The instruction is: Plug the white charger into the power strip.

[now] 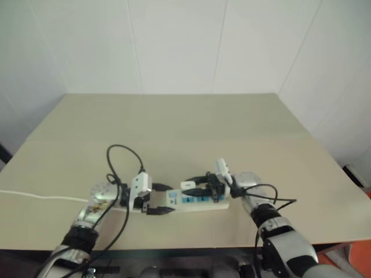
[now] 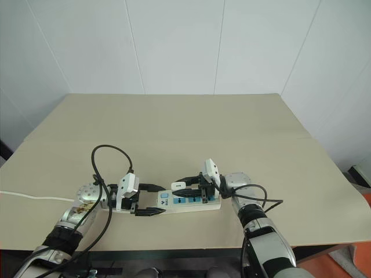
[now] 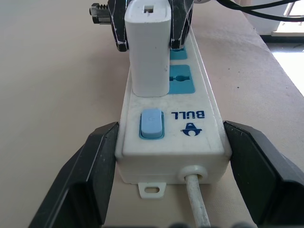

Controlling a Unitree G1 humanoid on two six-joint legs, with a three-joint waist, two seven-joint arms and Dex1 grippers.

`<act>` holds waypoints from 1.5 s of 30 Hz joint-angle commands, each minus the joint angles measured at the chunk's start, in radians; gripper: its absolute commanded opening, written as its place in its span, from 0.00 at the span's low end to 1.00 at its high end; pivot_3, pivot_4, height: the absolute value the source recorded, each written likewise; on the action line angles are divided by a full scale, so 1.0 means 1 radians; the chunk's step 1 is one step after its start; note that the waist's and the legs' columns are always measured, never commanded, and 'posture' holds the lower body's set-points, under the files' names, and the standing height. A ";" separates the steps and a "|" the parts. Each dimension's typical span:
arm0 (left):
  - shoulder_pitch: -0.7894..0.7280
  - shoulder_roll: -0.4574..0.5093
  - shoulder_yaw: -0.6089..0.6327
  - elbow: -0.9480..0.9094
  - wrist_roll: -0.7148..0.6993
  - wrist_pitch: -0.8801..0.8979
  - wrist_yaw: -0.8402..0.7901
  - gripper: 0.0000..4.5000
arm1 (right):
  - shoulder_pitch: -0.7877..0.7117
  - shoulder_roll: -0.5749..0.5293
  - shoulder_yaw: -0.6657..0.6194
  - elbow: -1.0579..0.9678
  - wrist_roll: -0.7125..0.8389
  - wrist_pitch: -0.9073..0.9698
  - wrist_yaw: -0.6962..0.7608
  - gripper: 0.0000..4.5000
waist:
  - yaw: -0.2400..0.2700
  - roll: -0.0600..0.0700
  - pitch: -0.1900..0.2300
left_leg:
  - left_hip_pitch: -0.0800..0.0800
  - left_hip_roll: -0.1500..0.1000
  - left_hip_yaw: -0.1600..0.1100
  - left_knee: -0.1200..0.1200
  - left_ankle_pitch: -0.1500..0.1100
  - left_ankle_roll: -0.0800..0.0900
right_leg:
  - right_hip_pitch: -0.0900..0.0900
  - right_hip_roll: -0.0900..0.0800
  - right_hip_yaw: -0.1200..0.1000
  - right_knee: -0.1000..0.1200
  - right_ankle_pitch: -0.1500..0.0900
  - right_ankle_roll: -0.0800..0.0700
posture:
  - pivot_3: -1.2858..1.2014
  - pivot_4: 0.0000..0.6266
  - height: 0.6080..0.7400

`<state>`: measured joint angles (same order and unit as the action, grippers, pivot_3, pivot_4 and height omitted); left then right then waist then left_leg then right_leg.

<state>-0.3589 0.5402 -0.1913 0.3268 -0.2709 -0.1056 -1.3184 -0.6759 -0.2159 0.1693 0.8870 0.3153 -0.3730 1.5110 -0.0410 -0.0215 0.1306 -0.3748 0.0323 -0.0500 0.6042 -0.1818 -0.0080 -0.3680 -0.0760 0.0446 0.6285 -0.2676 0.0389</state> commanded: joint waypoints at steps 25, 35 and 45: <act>-0.009 0.006 0.130 -0.103 -0.164 0.165 -0.042 0.99 | -0.002 -0.114 -0.028 0.158 -0.063 -0.039 0.103 1.00 | 0.004 -0.013 0.001 | -0.002 0.001 -0.001 -0.006 0.000 -0.001 | -0.002 0.000 -0.002 -0.002 -0.002 -0.003 | 0.52 0.24 1.00; 0.007 0.232 0.322 -0.288 -0.359 0.349 -0.173 0.99 | 0.007 -0.485 -0.023 -0.258 0.282 0.150 0.103 1.00 | 0.028 0.010 0.035 | -0.033 -0.001 0.001 -0.004 0.007 0.004 | -0.026 -0.002 -0.003 -0.002 0.007 0.001 | 0.52 0.24 1.00; 0.197 0.358 0.374 -0.272 -0.243 0.259 -0.174 0.99 | 0.054 -0.926 0.074 -0.439 0.384 0.132 0.103 1.00 | 0.020 0.009 0.040 | -0.032 0.001 0.008 -0.011 0.001 0.004 | -0.026 -0.001 -0.001 -0.012 0.003 0.002 | 0.52 0.24 1.00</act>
<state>-0.1788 0.8797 0.1413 0.0626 -0.5097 0.1759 -1.4874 -0.6360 -1.1096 0.2410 0.4830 0.6565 -0.2406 1.5638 -0.0206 -0.0129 0.1706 -0.4067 0.0338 -0.0416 0.5932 -0.1808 -0.0041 -0.3937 -0.0771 0.0439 0.6162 -0.2644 0.0406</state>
